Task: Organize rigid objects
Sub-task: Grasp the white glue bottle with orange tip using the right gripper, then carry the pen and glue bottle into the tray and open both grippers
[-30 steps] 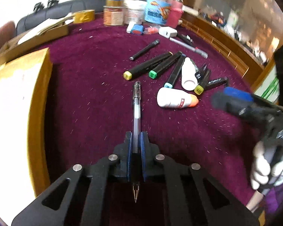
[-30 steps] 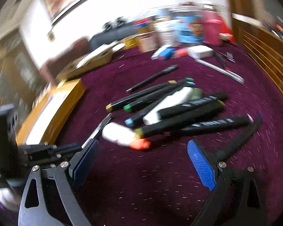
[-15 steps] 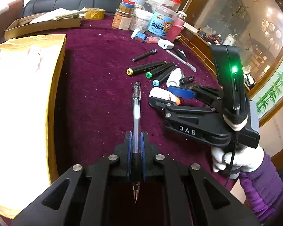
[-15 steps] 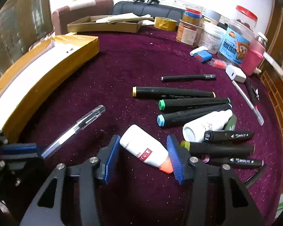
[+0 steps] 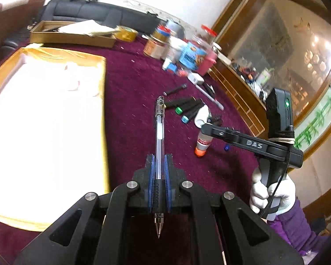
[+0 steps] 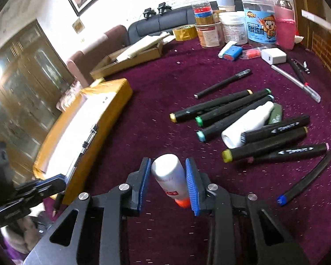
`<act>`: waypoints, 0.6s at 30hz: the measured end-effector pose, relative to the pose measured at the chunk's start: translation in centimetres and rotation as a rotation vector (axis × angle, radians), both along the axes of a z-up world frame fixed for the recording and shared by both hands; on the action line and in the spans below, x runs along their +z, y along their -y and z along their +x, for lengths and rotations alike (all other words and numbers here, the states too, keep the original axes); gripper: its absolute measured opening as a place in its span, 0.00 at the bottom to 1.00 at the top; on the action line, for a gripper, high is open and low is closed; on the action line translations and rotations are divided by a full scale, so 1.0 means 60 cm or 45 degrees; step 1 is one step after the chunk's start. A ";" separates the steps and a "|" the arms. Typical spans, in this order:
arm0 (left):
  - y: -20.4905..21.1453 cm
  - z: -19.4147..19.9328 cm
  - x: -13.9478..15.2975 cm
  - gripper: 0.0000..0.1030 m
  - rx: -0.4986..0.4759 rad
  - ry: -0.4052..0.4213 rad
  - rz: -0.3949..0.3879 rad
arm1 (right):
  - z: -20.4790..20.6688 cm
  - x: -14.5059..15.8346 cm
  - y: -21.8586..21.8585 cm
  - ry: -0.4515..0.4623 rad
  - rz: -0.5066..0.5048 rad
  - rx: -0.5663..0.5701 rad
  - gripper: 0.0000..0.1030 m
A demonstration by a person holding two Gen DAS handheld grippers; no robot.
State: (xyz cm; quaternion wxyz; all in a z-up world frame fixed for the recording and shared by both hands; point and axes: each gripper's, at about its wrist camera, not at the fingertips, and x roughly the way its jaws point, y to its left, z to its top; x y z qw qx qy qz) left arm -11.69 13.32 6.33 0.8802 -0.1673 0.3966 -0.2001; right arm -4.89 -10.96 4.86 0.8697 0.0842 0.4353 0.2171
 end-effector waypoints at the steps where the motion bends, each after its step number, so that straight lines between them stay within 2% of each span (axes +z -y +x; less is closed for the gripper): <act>1: -0.012 -0.002 0.002 0.06 0.018 0.003 -0.008 | 0.000 0.004 -0.002 -0.002 0.028 0.004 0.27; 7: -0.082 0.009 0.004 0.06 0.122 -0.005 -0.047 | 0.001 0.042 -0.047 -0.011 0.190 0.086 0.27; 11: -0.126 0.036 0.001 0.06 0.180 -0.022 -0.025 | 0.013 0.068 -0.104 -0.023 0.254 0.174 0.27; 18: -0.201 0.107 -0.012 0.06 0.268 -0.076 -0.035 | 0.058 0.068 -0.227 -0.102 0.286 0.281 0.27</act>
